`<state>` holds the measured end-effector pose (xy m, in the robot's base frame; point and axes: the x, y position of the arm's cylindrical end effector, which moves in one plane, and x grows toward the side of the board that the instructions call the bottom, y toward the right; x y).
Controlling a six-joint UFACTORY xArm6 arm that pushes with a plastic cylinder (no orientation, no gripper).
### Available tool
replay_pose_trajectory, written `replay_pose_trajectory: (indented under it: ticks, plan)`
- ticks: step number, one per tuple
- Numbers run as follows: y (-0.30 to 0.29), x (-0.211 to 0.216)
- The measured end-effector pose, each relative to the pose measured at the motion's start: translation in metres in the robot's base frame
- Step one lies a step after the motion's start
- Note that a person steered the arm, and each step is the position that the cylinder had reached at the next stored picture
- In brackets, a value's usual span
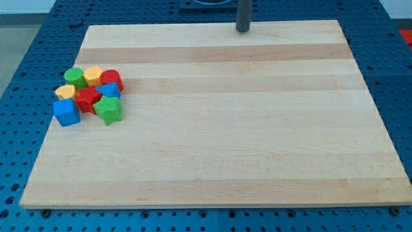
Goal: Point your arm at green circle
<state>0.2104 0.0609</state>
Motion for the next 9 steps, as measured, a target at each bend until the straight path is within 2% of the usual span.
replay_pose_trajectory:
  ticks: [4, 5, 8, 9]
  plan:
    - [-0.013, 0.01]
    - [-0.019, 0.026]
    - [-0.115, 0.044]
    - [-0.16, 0.07]
